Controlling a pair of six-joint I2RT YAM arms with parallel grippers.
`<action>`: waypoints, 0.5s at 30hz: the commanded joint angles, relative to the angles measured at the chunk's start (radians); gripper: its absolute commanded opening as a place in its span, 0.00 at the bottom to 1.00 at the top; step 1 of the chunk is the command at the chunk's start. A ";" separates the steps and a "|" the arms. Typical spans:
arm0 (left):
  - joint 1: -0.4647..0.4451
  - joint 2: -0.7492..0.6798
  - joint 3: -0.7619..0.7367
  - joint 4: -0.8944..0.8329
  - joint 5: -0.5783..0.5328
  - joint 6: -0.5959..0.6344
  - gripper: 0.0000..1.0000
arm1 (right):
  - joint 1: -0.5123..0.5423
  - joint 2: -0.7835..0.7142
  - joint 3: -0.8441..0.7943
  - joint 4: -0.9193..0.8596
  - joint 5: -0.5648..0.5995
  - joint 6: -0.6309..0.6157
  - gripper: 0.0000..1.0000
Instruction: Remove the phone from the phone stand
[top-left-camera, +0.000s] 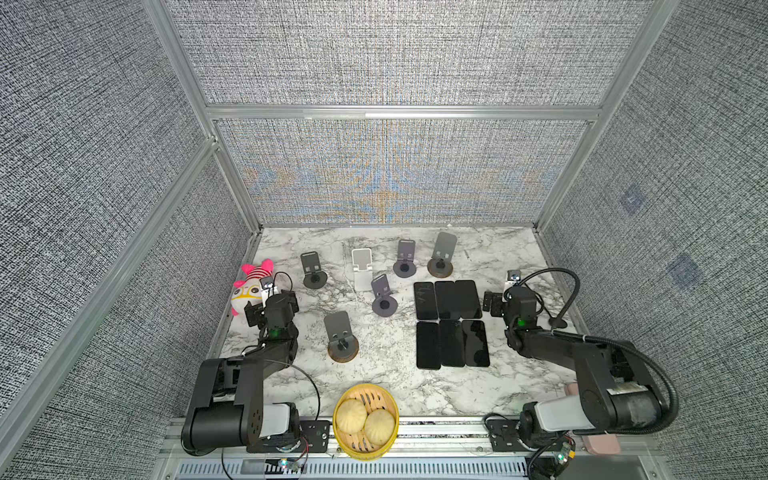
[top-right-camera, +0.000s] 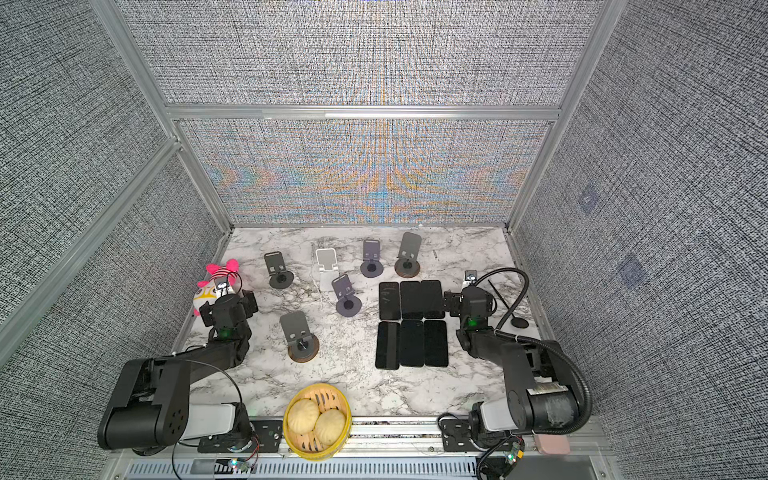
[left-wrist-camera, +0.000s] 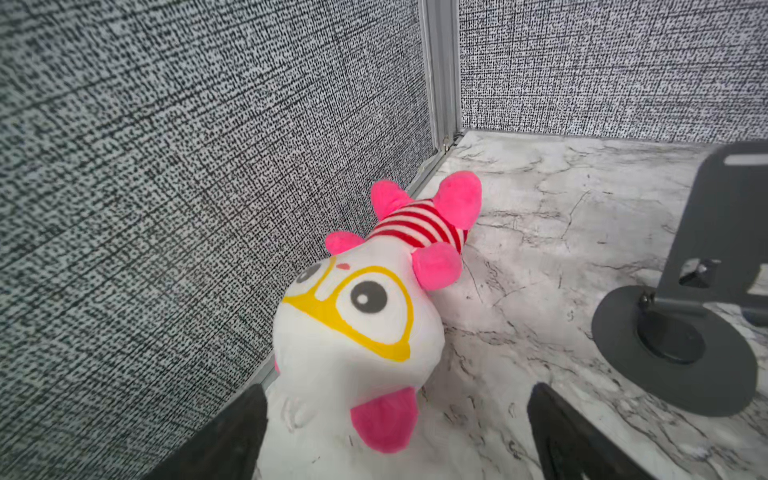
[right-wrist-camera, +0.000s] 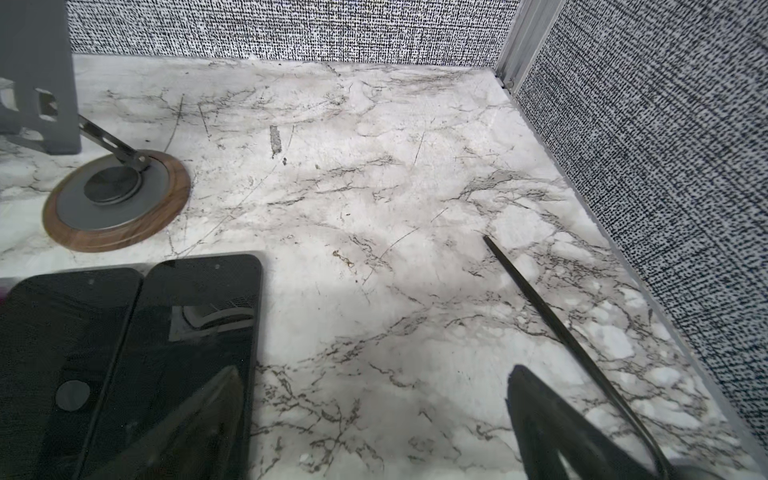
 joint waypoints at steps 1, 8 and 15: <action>0.004 0.001 0.010 0.039 0.035 0.010 0.99 | 0.010 0.023 -0.011 0.146 0.017 -0.029 0.99; 0.011 -0.022 -0.025 0.080 0.116 0.031 0.99 | 0.017 0.081 -0.057 0.278 -0.002 -0.046 0.99; 0.008 -0.034 -0.044 0.103 0.160 0.052 0.99 | 0.012 0.062 -0.030 0.195 -0.006 -0.032 0.99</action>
